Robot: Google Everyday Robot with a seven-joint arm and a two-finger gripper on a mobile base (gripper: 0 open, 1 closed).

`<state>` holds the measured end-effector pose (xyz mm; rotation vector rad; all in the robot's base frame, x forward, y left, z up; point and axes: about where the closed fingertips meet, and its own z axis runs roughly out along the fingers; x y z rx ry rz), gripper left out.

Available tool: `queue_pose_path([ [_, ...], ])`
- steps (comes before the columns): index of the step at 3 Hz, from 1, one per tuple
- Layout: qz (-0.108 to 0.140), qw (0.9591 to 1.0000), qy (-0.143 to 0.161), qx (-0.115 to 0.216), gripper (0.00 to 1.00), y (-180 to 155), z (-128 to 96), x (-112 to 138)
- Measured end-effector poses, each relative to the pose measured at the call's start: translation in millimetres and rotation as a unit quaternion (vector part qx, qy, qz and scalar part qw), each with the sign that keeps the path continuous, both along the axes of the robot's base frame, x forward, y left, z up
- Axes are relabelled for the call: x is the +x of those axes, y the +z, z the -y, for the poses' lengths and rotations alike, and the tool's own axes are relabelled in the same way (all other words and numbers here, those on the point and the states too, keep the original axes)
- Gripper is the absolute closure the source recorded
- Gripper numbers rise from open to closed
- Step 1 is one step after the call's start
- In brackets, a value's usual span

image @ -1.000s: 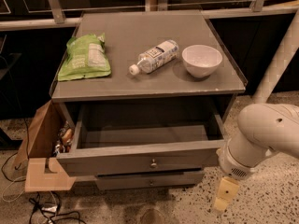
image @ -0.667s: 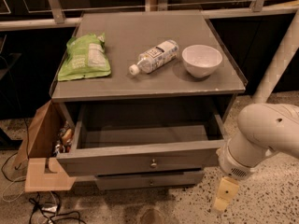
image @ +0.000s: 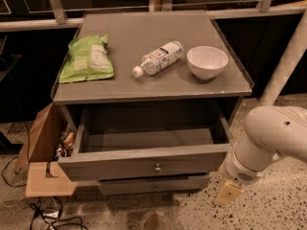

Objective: Close top drawer

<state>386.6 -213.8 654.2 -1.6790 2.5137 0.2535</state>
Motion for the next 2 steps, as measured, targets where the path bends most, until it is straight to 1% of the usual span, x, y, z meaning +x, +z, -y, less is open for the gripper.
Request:
queue_pose_path([
  [2,0.000,1.0000,0.000,0.000,0.86,0.0,0.0,0.0],
])
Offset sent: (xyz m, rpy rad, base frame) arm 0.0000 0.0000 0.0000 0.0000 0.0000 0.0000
